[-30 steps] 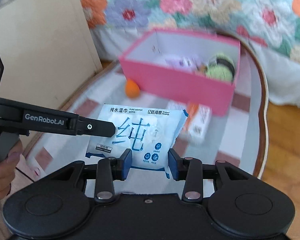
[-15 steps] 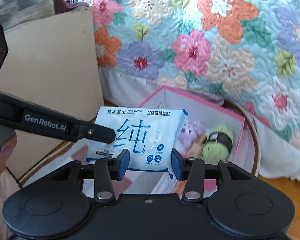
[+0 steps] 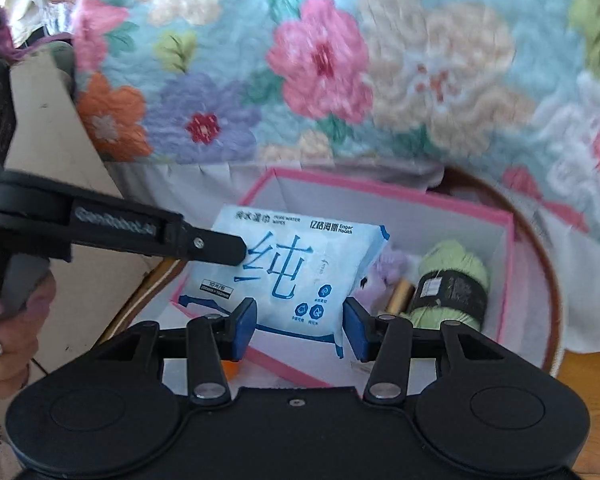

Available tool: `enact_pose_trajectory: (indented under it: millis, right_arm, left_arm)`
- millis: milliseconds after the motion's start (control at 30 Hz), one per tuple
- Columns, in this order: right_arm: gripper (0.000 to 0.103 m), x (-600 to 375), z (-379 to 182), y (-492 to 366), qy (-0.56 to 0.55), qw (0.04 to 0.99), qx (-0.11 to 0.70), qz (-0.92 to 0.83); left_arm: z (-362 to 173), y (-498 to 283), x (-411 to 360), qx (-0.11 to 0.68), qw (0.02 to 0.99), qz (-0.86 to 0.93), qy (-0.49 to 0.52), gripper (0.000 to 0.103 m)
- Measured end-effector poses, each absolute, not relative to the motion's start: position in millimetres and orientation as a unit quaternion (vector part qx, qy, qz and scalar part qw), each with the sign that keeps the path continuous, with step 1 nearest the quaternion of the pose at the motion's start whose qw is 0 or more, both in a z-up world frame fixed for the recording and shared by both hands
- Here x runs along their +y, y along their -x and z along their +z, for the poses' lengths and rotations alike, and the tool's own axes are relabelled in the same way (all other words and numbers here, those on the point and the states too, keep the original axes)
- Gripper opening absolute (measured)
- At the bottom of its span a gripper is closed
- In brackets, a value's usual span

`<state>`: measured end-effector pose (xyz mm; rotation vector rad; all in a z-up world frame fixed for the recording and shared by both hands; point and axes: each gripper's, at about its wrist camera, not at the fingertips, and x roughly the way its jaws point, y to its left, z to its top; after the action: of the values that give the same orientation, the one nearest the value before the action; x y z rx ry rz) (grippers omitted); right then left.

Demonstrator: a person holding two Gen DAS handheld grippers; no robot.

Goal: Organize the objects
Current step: 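Lower the wipes pack into the box and open the left tool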

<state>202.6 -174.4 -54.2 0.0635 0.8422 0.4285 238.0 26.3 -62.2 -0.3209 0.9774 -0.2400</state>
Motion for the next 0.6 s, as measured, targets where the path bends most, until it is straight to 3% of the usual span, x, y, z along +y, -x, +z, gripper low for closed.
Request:
enact_pose_trajectory:
  millis: [233, 600]
  right_arm:
    - [0.054, -186.9, -104.2, -249.7, -0.106, 0.844, 0.477, 0.220]
    - [0.053, -185.2, -142.6, -265.0, -0.163, 0.812, 0.520, 0.210]
  left_arm:
    - [-117.5, -276.1, 27.2, 0.523, 0.835, -0.095, 0.139, 0.023]
    - [-139.7, -280.8, 14.9, 0.542, 0.833, -0.078, 0.084, 0.024]
